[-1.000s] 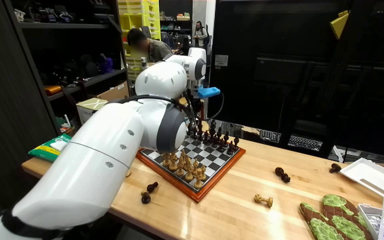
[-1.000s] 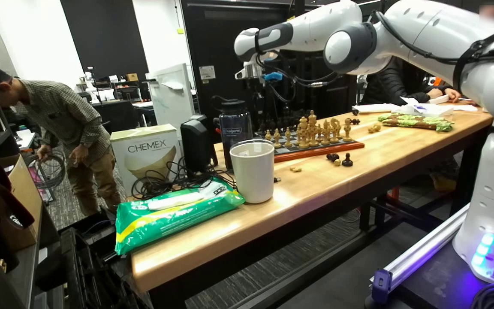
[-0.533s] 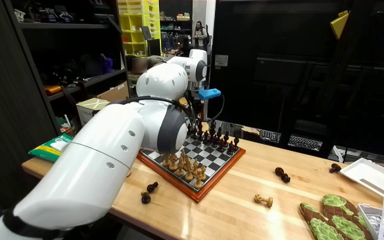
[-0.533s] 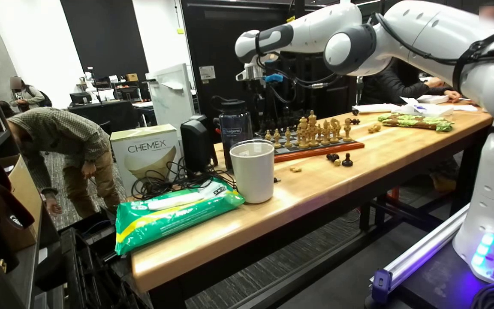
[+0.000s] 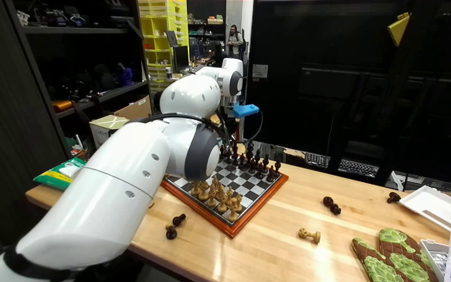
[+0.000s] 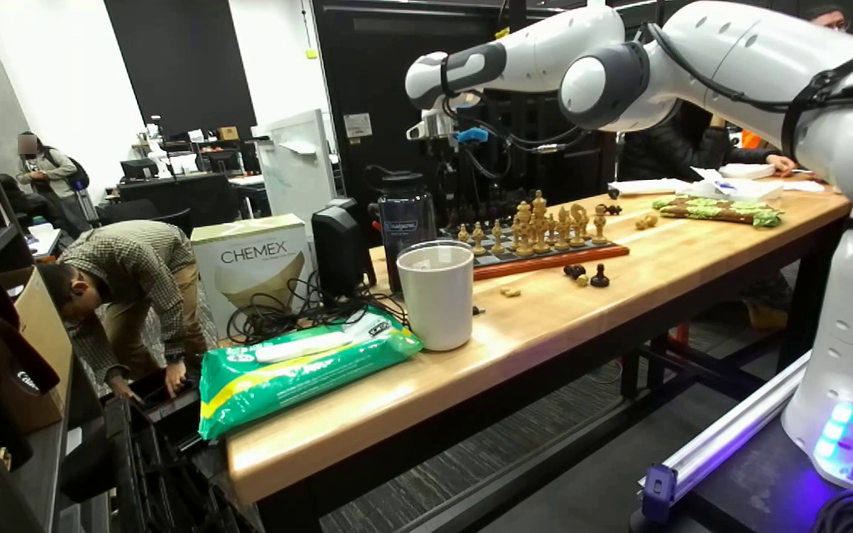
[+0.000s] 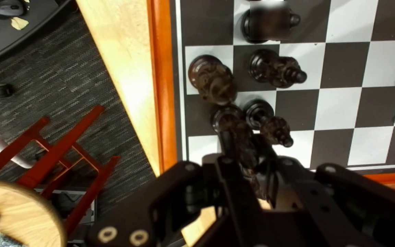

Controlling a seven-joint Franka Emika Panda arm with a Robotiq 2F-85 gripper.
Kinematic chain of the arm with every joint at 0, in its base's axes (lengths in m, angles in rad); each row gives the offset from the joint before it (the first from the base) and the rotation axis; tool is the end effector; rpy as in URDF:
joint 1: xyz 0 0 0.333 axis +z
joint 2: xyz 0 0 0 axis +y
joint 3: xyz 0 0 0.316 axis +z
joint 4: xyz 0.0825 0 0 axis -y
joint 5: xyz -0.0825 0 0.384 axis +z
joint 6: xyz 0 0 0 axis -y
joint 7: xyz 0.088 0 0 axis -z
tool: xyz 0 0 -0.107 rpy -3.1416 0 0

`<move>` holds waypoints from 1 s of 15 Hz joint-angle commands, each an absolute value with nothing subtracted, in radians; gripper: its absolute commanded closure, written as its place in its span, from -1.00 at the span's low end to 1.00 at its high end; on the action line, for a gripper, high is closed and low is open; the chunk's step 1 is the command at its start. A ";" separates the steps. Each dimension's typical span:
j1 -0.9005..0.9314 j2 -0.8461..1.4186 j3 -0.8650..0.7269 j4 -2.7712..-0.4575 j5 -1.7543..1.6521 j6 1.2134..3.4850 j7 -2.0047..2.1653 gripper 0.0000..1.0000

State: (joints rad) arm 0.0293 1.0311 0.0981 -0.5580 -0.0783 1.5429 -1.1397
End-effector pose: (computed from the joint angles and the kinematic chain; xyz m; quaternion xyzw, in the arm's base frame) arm 0.7804 0.0490 0.3902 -0.8192 -0.5731 0.0175 0.0136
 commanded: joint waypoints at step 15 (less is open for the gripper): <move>0.042 1.030 0.094 -0.510 -0.086 1.505 -1.142 -1.00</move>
